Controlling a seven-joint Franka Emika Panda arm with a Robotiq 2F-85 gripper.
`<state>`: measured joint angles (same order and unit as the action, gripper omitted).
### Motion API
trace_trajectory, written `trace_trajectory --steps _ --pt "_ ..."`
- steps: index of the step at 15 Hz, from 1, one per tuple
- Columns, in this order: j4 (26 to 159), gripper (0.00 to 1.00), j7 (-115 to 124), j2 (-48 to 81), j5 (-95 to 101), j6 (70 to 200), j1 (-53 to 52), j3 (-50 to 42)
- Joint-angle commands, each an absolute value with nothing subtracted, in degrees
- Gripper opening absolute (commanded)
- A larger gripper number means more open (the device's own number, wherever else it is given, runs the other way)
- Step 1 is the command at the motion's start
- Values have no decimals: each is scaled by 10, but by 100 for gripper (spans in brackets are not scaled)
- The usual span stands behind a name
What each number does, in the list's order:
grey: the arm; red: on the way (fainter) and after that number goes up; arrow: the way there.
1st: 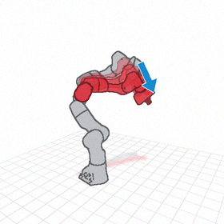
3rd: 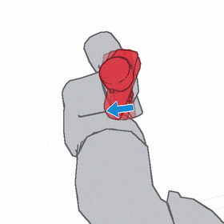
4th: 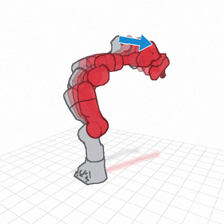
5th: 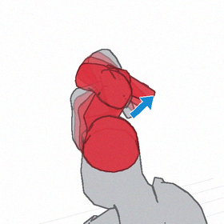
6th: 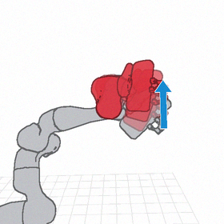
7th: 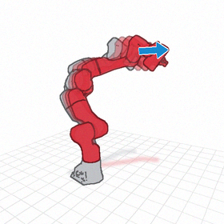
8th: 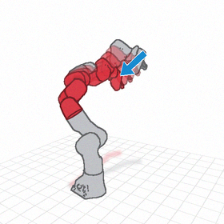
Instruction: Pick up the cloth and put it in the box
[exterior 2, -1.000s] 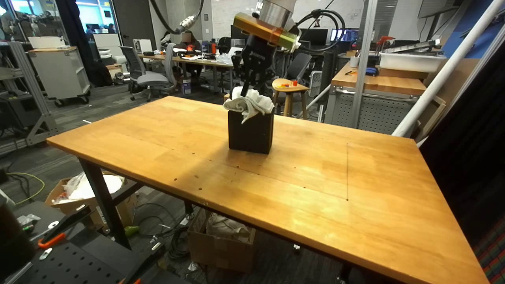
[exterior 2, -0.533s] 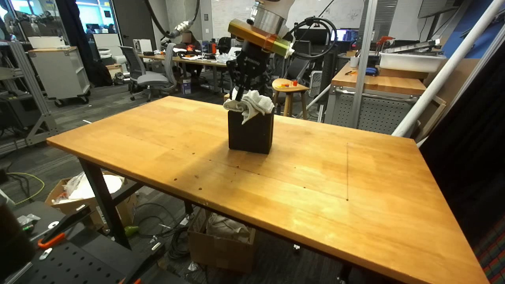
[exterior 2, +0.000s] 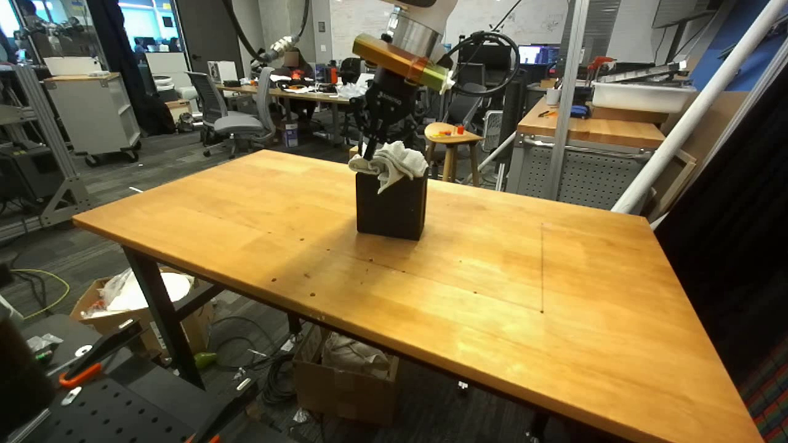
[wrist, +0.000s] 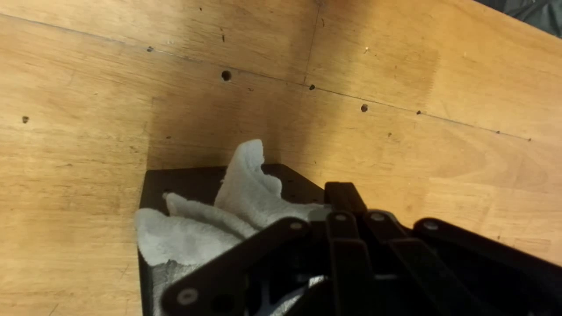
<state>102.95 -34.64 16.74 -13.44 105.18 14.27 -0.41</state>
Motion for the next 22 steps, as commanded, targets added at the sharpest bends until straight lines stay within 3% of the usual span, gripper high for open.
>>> trace_trajectory --steps 1,22 --pt "1024 0 -350 169 -147 1059 134 -11" --pt "904 0 -351 267 -154 1042 141 3"
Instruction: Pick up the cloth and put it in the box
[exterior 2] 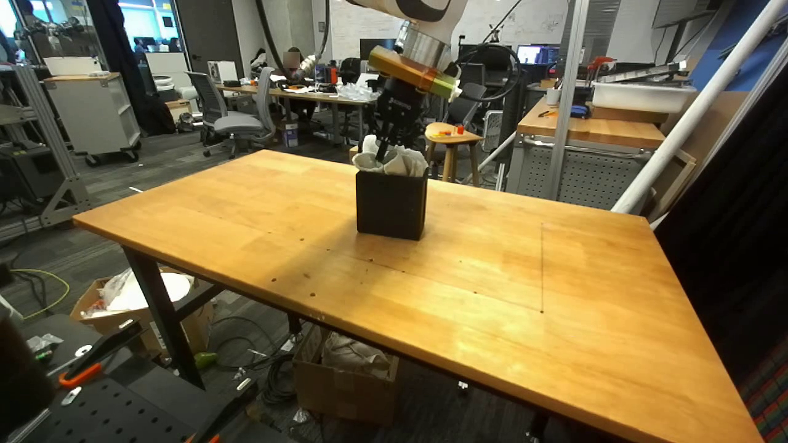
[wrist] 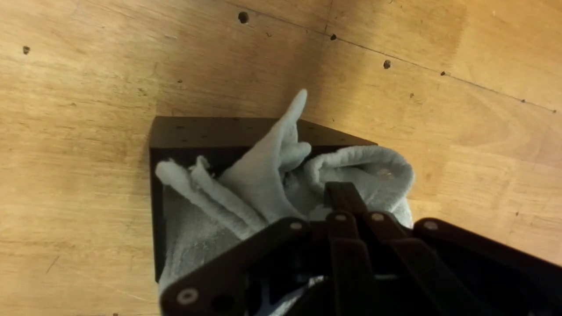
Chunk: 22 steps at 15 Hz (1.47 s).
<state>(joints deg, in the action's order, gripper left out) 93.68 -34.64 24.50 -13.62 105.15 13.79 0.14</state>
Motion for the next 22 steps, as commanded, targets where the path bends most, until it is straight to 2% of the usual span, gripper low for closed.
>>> trace_trajectory --steps 1,17,22 --pt "902 0 -351 271 -154 1041 142 3" --pt "885 0 -354 355 -194 1015 152 24" --pt "895 0 -347 337 -190 1001 151 21"
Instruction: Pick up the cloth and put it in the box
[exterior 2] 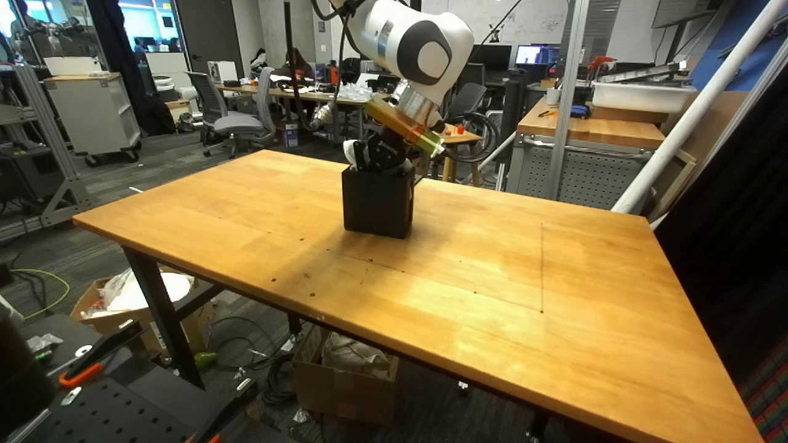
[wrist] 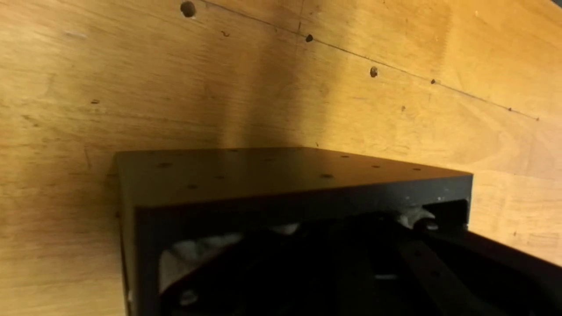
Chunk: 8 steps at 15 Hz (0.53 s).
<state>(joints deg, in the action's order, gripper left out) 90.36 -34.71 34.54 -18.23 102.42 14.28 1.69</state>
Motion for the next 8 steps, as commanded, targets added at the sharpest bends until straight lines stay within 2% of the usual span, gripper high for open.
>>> trace_trajectory --steps 1,8 --pt "899 0 -345 328 -187 999 151 19" --pt "911 0 -335 247 -154 995 145 -4"
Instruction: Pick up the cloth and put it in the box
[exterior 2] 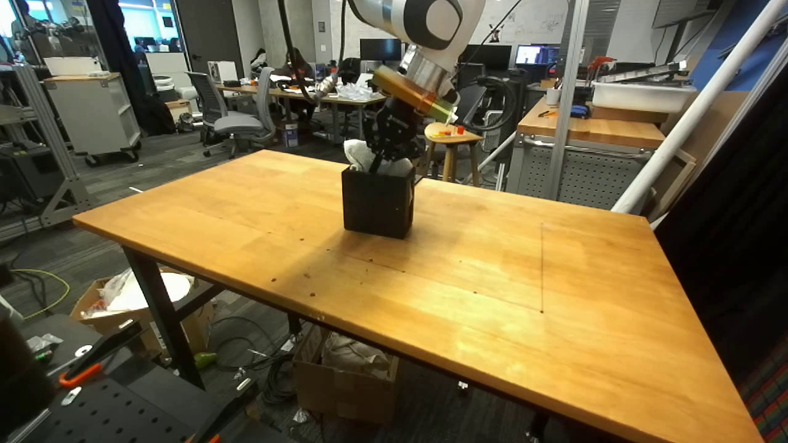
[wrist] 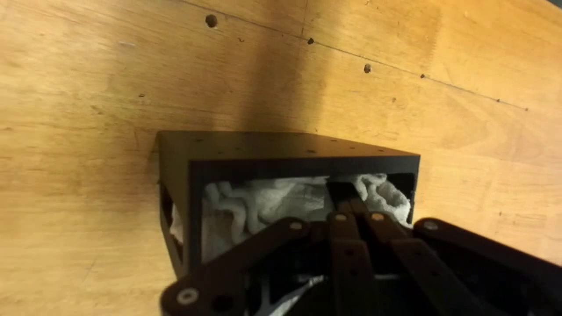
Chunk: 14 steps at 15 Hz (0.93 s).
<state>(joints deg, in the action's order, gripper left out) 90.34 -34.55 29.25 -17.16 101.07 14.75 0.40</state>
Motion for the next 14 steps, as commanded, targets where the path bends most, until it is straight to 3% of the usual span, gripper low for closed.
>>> trace_trajectory --steps 1,14 --pt "907 0 -334 237 -149 991 144 -6" --pt "759 0 -335 288 -95 931 107 3"
